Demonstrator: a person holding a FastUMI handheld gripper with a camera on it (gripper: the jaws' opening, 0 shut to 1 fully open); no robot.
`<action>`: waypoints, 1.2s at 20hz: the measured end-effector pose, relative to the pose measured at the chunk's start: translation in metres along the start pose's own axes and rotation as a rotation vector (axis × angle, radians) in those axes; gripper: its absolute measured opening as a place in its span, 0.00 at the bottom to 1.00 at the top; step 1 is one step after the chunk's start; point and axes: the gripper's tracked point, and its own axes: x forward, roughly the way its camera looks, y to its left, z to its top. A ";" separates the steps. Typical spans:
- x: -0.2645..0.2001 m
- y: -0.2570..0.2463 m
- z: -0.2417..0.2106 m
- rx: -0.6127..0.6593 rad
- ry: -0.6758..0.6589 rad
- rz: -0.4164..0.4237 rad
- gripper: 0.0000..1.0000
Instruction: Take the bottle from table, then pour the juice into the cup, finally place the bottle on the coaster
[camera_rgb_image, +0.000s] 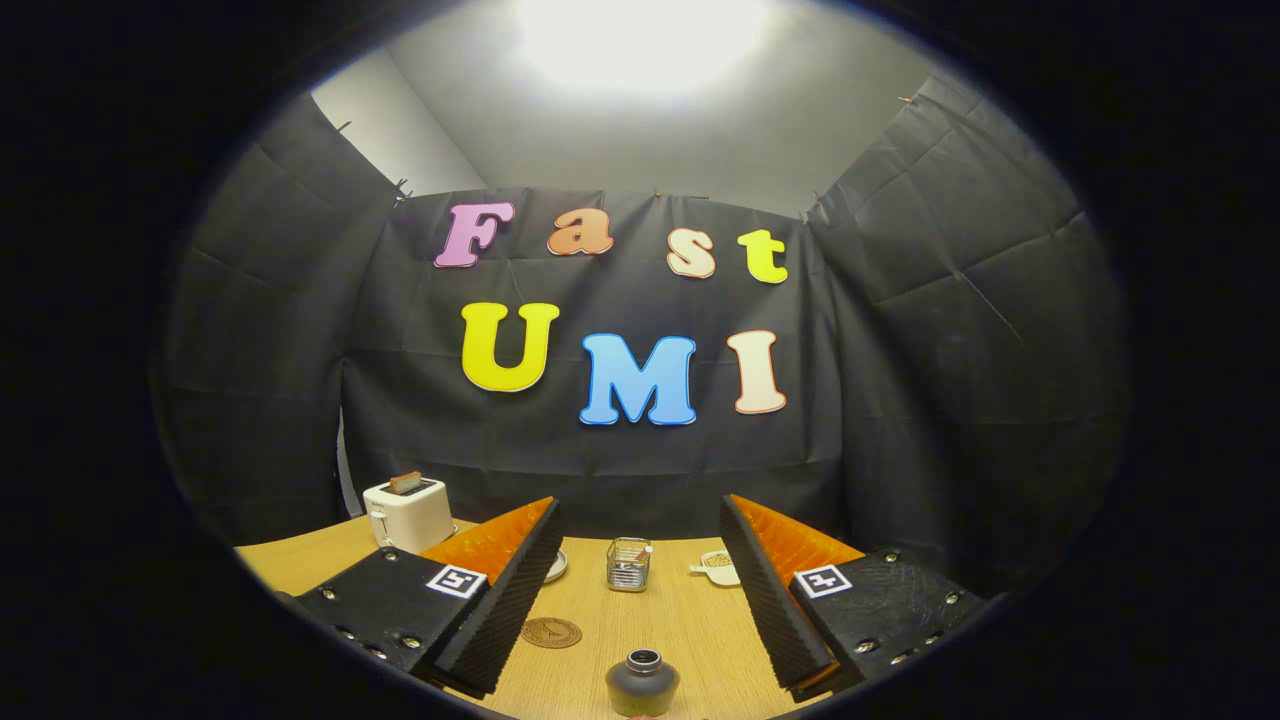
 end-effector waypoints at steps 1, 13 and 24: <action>0.000 0.000 0.000 -0.001 -0.001 0.002 0.96; 0.001 -0.005 -0.037 0.033 0.019 0.031 0.97; 0.007 -0.006 -0.116 0.053 0.155 0.081 0.97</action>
